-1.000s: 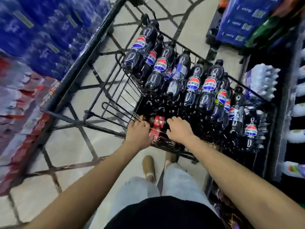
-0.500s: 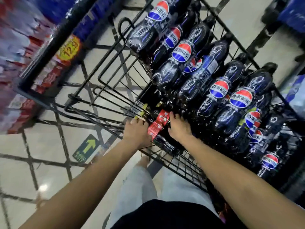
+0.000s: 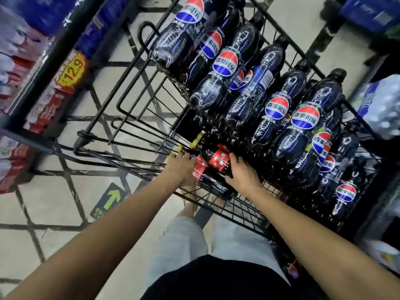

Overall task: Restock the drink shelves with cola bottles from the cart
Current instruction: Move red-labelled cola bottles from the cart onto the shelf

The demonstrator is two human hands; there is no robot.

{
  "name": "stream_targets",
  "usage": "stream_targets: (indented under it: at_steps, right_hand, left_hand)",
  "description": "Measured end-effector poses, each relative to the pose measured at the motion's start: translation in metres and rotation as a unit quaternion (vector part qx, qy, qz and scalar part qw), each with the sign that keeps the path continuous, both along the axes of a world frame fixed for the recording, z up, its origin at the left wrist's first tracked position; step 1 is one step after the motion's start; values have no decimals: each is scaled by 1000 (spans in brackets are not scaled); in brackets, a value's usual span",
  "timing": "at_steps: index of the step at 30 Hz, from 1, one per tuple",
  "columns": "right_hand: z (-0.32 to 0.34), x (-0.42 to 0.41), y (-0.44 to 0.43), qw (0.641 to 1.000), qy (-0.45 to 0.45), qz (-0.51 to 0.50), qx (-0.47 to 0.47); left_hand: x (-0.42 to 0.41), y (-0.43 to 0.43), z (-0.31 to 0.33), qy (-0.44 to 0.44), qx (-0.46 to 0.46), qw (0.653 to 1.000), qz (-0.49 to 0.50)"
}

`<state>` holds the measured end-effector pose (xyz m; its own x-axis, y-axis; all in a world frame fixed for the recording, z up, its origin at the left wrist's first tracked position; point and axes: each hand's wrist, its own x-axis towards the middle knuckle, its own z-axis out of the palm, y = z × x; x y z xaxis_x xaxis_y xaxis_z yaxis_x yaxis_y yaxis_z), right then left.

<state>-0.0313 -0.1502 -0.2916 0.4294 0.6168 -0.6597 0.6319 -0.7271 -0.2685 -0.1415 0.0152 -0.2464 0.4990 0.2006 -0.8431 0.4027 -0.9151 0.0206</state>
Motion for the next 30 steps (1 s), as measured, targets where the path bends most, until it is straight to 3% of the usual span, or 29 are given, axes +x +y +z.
stream_targets:
  at_steps: [6,14,22,30]
  right_hand:
    - [14,-16,-25,997,5,-72,16]
    - [21,-31,-27,990,-6,-133,48]
    - [35,-45,-22,978,-26,-190,87]
    - [54,-55,-32,966,-56,-228,108]
  left_hand:
    - [8,11,-27,43,-9,996,-79]
    - [10,26,-39,65,-9,995,-74]
    - [0,32,-13,-26,-42,996,-81]
    - [-6,30,11,-144,-198,967,68]
